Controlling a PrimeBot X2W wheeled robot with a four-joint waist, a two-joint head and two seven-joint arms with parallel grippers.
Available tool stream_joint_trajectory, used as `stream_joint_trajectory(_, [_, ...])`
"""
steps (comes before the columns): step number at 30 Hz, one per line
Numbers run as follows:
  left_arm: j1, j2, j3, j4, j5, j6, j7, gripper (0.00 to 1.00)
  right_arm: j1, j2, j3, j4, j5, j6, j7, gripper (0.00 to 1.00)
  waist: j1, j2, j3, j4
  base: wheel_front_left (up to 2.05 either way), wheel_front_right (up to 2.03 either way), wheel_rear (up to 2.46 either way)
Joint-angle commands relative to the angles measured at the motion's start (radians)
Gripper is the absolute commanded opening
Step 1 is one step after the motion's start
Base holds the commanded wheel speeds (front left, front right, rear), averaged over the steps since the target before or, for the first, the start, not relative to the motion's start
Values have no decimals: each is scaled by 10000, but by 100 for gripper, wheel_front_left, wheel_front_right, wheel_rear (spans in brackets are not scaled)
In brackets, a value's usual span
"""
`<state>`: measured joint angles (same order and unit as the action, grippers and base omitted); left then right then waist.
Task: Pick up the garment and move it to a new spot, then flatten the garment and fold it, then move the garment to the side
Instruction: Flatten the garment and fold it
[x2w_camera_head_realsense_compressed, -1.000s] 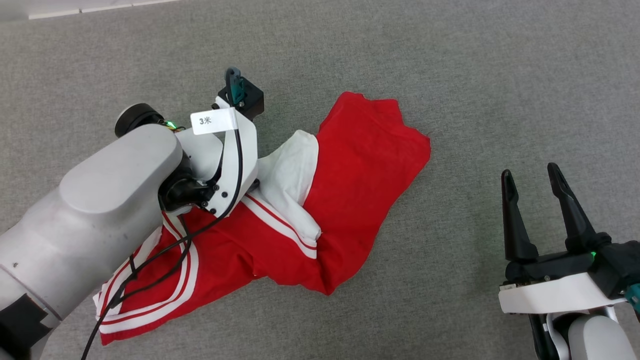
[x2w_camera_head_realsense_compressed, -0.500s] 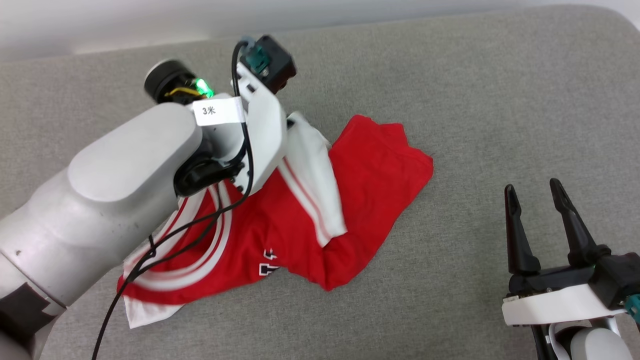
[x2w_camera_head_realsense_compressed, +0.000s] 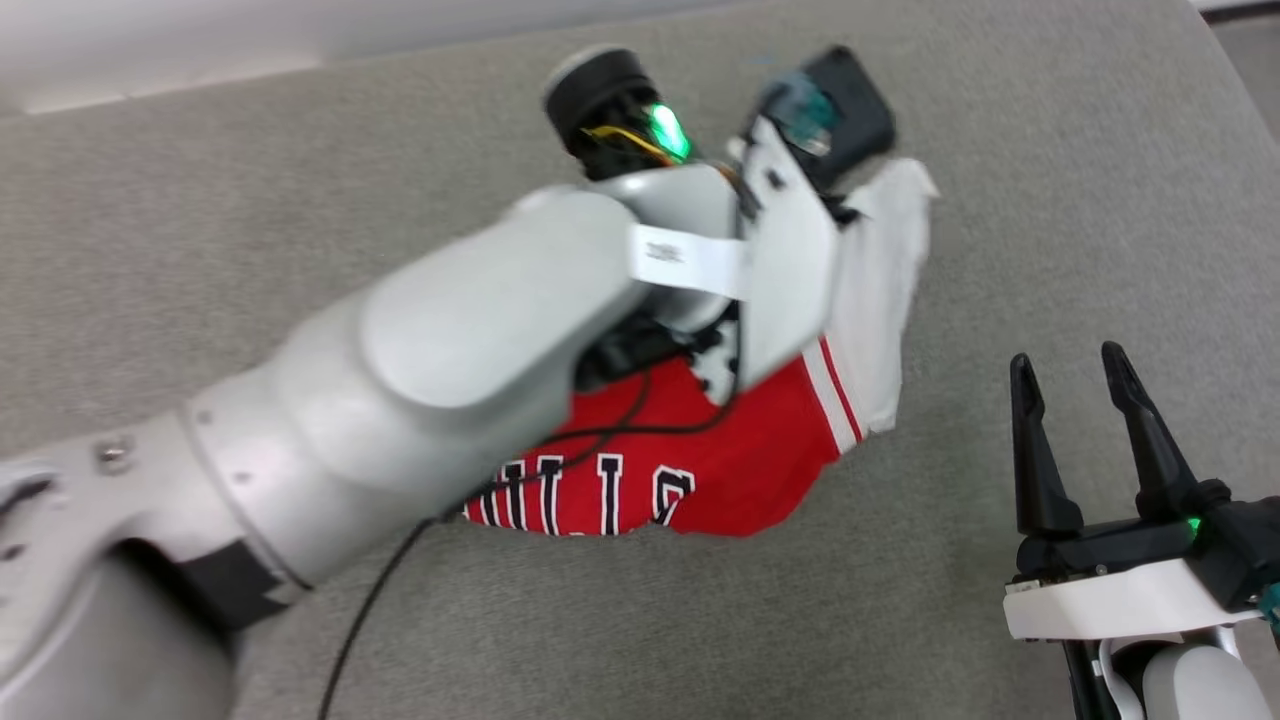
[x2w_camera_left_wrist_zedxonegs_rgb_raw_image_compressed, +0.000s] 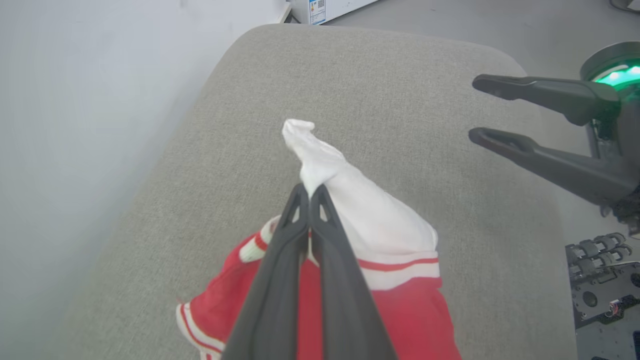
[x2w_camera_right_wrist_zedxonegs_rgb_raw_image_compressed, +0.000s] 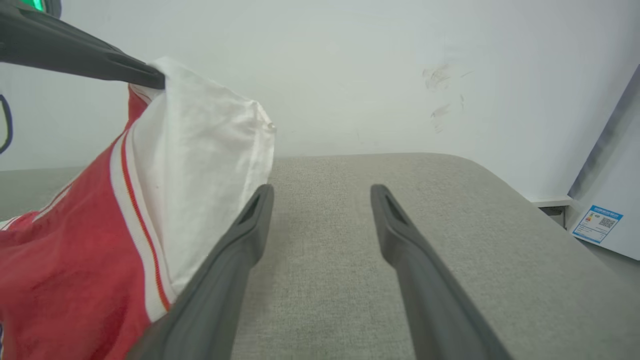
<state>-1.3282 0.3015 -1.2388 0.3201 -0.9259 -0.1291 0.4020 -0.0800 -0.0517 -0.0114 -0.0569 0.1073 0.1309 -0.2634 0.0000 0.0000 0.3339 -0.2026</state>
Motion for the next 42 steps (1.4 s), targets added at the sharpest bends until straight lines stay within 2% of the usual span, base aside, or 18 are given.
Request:
stream_joint_trajectory(1, [39, -266, -133, 232, 14, 3, 43, 0, -141, 25, -42, -31, 75, -3, -21, 100, 0, 0, 360, -322, 0, 0, 0])
stream_joint_trajectory(6, [675, -864, -386, 1346, 381, 2, 326, 0, -381, 28, 40, -44, 249, -3, -20, 100, 0, 0, 837, -621, 0, 0, 0])
stream_joint_trajectory(7, [1406, -1071, -414, 1882, 988, 0, 694, 0, -518, 27, 89, -41, 341, -3, -20, 100, 0, 0, 1054, -735, 0, 0, 0])
stream_joint_trajectory(12, [2445, -985, -465, 2503, 1782, 0, 1120, 0, -670, 27, 104, -29, 423, -3, -21, 100, 0, 0, 1227, -803, 0, 0, 0])
stream_joint_trajectory(15, [2688, -1029, -502, 2604, 1895, -4, 829, 0, -607, 27, 15, 17, 384, -3, -21, 100, 0, 0, 1154, -725, 0, 0, 0])
stream_joint_trajectory(16, [2661, -1089, -498, 2626, 1843, -2, 622, 45, -580, 27, 4, 54, 348, -3, -21, 100, 0, 0, 1077, -689, 0, 0, 0])
stream_joint_trajectory(17, [2536, -1154, -473, 2621, 1834, -2, 310, 100, -553, 27, -27, 81, 333, -3, -21, 100, 0, 0, 980, -648, 0, 0, 0])
stream_joint_trajectory(23, [1703, -1403, -319, 2785, 1397, 1, -1688, 100, -317, 27, -135, 121, 223, -3, -21, 100, 0, 0, 347, -314, 0, 0, 0])
stream_joint_trajectory(27, [1283, -1136, 56, 2642, 990, 1, -2772, 100, -58, 25, -235, 106, 76, -3, -20, 100, 0, 0, -121, 44, 0, 0, 0])
stream_joint_trajectory(31, [948, -377, 488, 2317, 774, 15, -3151, 100, 214, 25, -316, 82, -53, -3, -20, 100, 0, 0, -476, 439, 0, 0, 0])
stream_joint_trajectory(35, [835, 679, 892, 1977, 512, 171, -2935, 100, 398, 25, -391, 61, -64, -3, -21, 100, 0, 0, -720, 775, 0, 0, 0])
stream_joint_trajectory(38, [742, 1587, 1057, 1807, 398, 340, -2517, 100, 448, 24, -383, 43, -92, -3, -21, 100, 0, 0, -800, 959, 0, 0, 0])
stream_joint_trajectory(42, [882, 2655, 1149, 1569, -129, 502, -1235, 100, 523, 25, -377, 22, -136, -3, -20, 100, 0, 0, -830, 1121, 0, 0, 0])
